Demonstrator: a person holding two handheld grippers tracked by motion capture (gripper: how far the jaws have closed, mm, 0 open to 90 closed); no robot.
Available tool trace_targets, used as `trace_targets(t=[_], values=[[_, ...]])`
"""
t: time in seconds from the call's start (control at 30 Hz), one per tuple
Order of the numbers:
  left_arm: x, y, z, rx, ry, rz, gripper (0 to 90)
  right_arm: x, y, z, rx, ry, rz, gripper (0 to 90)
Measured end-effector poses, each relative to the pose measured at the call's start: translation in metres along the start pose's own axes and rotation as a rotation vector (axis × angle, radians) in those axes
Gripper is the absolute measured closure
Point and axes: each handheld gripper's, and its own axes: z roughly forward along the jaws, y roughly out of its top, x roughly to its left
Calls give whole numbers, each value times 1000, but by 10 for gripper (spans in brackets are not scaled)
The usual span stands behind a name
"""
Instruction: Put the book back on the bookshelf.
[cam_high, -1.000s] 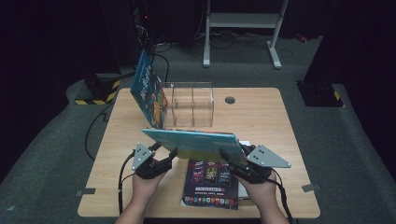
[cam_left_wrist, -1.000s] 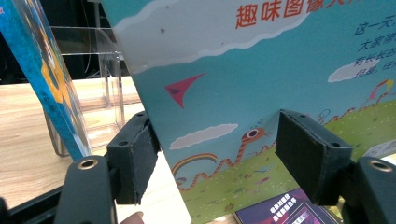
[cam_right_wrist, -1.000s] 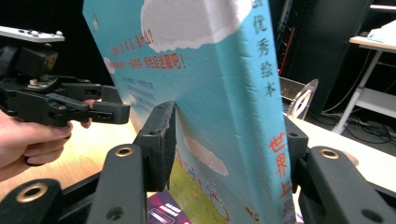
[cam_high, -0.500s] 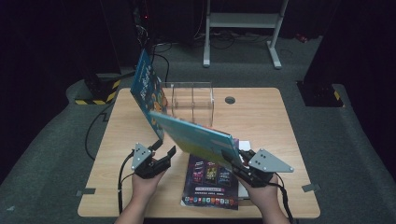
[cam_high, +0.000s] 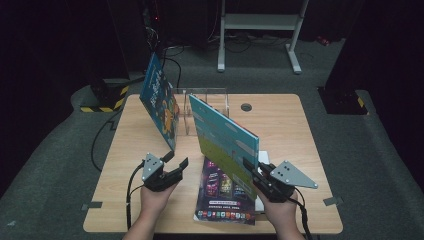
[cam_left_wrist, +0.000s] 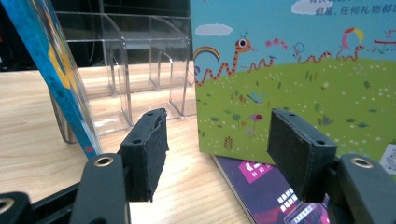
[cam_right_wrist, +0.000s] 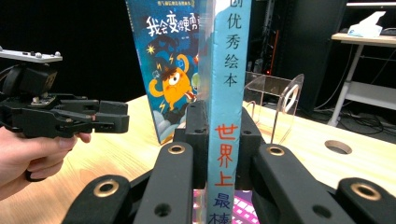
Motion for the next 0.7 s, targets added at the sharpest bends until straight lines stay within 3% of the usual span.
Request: trace_targets(t=[0.2,0.37,0.63,0.7], values=[[-1,-1,-1,36,-10,18,367,7,2,3,0,-33,10,811],[-5,4,-5,23,-4,29,360,12,3,8,3,-50,21,810],[-20,13,-10,-8,-31,75,354,25,-1,17,4,-52,4,807],[-23,15,-9,-8,-43,68,353,28,-3,19,4,-53,2,806]])
